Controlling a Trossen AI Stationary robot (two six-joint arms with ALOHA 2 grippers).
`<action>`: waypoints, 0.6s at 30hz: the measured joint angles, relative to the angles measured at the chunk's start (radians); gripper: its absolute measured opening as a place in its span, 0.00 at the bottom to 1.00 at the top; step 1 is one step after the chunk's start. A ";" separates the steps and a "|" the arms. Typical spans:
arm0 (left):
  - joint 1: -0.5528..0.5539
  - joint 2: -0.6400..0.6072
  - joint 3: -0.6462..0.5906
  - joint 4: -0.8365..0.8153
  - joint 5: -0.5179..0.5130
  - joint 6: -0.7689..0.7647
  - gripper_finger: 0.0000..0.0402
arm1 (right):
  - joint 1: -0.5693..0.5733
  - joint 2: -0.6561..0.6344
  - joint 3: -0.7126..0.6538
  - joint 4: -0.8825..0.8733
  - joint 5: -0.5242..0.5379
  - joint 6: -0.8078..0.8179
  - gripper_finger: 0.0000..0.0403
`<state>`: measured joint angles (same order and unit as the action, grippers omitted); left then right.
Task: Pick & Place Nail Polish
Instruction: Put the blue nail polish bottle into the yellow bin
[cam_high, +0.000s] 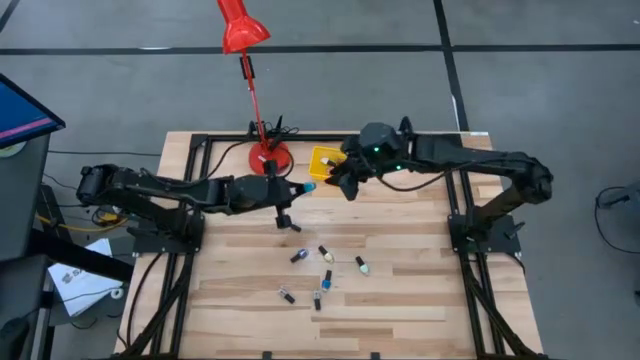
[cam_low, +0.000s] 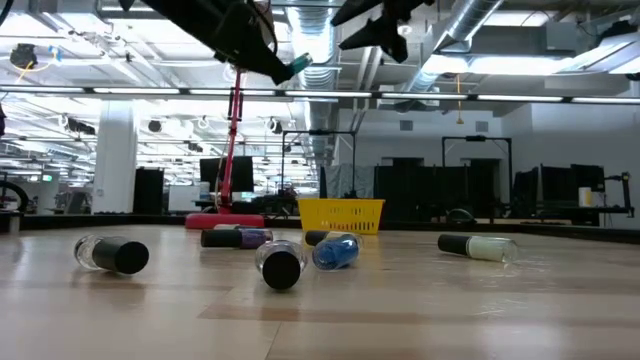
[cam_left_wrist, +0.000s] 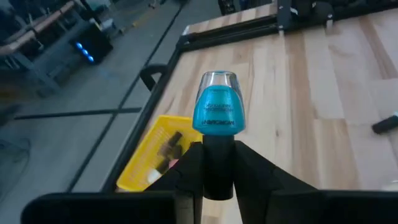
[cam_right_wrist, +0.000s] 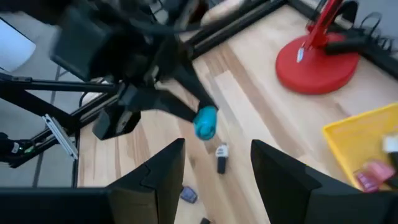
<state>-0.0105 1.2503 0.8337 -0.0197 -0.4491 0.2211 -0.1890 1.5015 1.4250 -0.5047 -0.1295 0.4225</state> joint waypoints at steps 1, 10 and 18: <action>0.004 0.000 0.003 -0.001 0.000 0.020 0.13 | 0.001 0.009 0.000 0.008 0.000 0.013 0.44; 0.005 0.000 0.011 0.006 -0.060 0.179 0.13 | -0.003 0.042 0.000 0.060 0.000 0.110 0.44; 0.005 0.000 0.011 0.071 -0.070 0.268 0.13 | -0.008 0.042 0.000 0.084 0.000 0.128 0.53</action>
<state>-0.0055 1.2503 0.8448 0.0512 -0.5194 0.4896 -0.1974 1.5433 1.4254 -0.4210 -0.1290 0.5506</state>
